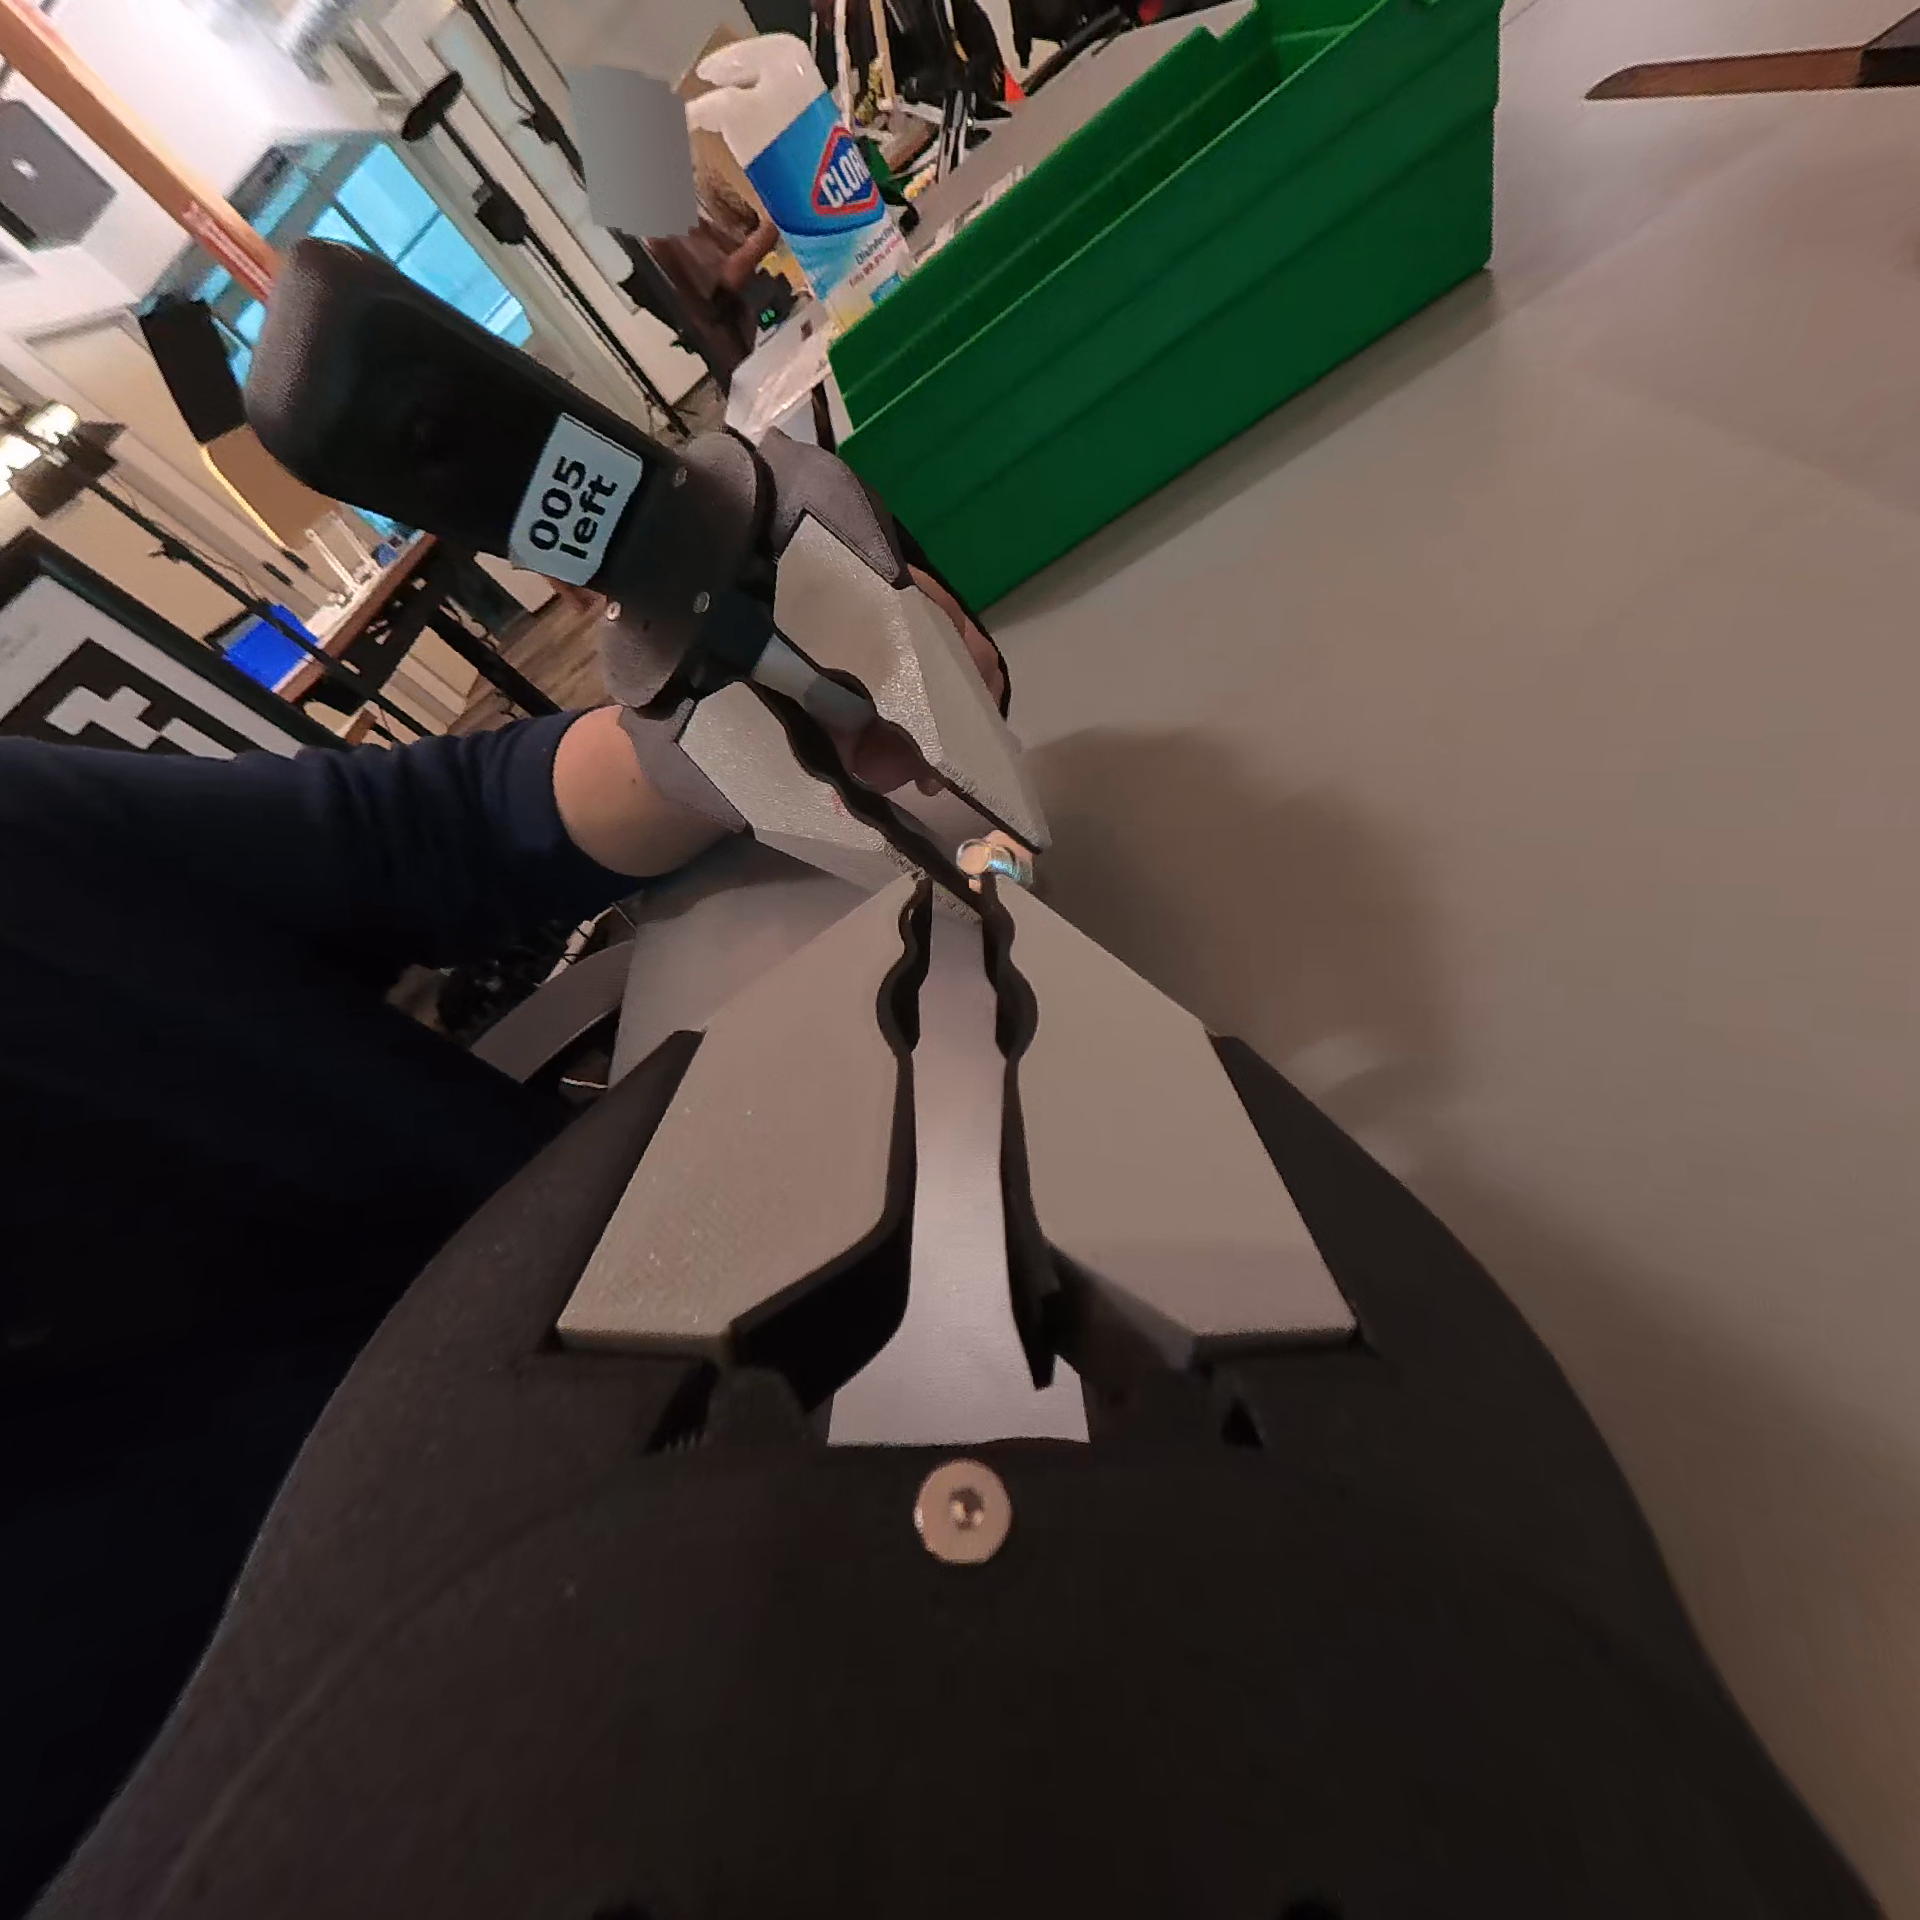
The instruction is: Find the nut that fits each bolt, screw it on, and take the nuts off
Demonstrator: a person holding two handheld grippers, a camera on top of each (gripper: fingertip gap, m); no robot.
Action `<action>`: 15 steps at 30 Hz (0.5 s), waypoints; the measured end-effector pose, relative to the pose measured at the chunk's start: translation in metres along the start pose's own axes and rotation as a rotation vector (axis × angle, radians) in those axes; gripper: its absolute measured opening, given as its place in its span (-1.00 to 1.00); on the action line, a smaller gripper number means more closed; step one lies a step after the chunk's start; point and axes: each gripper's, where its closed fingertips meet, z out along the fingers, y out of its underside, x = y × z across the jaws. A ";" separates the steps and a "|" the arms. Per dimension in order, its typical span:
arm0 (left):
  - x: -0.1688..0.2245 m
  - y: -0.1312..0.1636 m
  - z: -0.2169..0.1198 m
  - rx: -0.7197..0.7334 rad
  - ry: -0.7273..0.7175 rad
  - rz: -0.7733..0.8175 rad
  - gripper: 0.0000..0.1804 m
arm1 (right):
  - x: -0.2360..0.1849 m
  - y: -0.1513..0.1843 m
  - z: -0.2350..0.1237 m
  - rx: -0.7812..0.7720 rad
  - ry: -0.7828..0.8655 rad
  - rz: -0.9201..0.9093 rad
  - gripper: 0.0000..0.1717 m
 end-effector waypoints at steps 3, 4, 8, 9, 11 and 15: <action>-0.003 0.001 0.000 -0.006 -0.015 -0.006 -0.86 | 0.008 0.000 0.000 -0.008 0.067 -0.017 -0.81; -0.003 0.001 0.001 -0.011 -0.017 -0.009 -0.86 | 0.011 0.000 0.000 -0.010 0.099 -0.035 -0.79; 0.001 0.000 0.003 -0.008 -0.006 -0.025 -0.86 | 0.010 -0.005 0.003 -0.004 0.177 -0.154 -0.87; 0.001 0.000 0.004 -0.006 -0.004 -0.033 -0.86 | 0.009 -0.004 0.004 -0.011 0.186 -0.181 -0.91; 0.001 0.000 0.004 -0.006 -0.003 -0.037 -0.86 | 0.009 -0.003 0.005 -0.024 0.208 -0.215 -0.95; 0.001 -0.001 0.004 0.006 -0.001 -0.060 -0.86 | 0.009 -0.004 0.004 -0.023 0.215 -0.228 -0.95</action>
